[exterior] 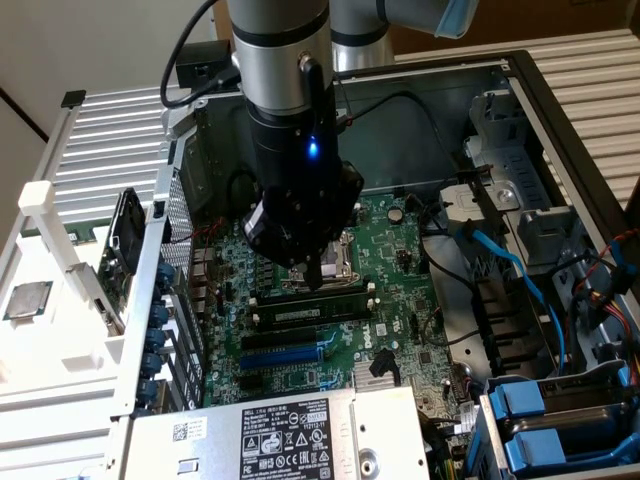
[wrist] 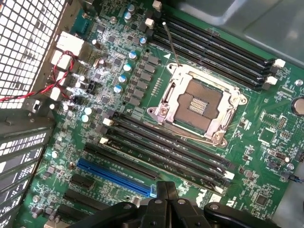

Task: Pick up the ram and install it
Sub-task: 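Press down the ram until it locks into place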

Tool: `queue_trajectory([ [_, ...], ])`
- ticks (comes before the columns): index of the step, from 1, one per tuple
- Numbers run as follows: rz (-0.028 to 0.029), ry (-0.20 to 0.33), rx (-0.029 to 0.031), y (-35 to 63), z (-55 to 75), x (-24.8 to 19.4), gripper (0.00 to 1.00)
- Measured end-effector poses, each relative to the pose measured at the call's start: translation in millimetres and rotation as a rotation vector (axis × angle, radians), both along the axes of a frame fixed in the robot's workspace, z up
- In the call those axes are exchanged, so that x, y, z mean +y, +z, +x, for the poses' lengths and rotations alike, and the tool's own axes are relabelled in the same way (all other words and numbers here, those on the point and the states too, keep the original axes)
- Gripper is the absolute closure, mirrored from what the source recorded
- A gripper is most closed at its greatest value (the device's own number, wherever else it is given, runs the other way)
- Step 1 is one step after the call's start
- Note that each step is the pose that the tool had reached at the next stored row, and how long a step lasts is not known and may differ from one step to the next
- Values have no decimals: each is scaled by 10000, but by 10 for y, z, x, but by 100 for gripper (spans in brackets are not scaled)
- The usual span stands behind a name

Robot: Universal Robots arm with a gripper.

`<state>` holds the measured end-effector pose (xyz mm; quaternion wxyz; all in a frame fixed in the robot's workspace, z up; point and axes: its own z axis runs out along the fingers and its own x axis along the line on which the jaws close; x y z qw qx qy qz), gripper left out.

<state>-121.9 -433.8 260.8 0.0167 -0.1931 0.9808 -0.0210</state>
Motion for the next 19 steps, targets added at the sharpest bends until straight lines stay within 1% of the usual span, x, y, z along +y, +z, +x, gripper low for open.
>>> queue_trajectory([
  [12,0,-783,2,0,3,0,89],
  [15,-1,-916,3,0,6,0,89],
  [19,-1,-936,3,0,7,0,89],
])
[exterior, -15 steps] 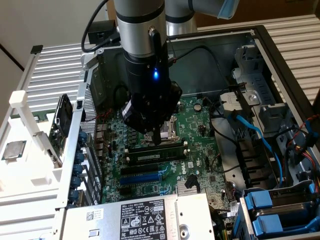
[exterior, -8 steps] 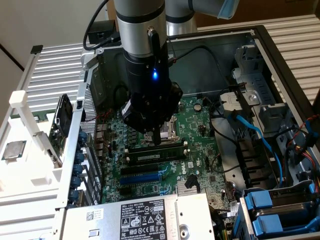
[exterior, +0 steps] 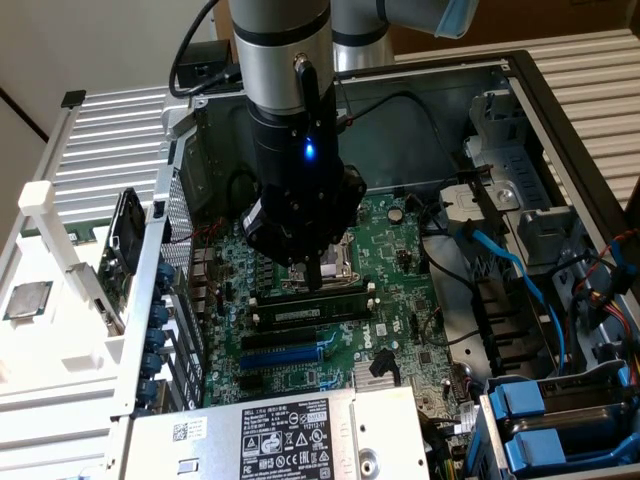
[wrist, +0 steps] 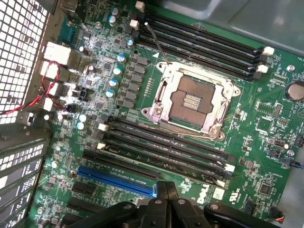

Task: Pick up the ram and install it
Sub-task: 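Press down the ram until it locks into place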

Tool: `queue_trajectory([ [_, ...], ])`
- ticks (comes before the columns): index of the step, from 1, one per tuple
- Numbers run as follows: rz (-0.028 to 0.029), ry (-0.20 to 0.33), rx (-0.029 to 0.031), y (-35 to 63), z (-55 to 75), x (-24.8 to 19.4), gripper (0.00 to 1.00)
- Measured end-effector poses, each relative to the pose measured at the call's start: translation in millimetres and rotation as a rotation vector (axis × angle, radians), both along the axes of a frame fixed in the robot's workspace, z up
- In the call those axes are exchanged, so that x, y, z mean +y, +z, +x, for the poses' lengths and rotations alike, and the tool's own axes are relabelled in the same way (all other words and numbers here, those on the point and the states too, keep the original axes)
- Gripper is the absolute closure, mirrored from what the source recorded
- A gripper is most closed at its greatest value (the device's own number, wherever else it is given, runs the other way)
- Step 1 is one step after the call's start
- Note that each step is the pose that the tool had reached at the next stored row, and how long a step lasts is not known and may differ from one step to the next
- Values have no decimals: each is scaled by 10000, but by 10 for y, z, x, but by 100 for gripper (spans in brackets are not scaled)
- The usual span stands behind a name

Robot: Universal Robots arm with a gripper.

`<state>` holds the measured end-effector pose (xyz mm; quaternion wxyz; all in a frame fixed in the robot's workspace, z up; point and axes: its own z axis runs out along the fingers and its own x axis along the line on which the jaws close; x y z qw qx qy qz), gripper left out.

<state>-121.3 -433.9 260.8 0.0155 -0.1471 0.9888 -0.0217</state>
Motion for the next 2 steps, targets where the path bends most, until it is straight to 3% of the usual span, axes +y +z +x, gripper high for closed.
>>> queue_trajectory([
  [2,0,0,0,0,0,0,89],
])
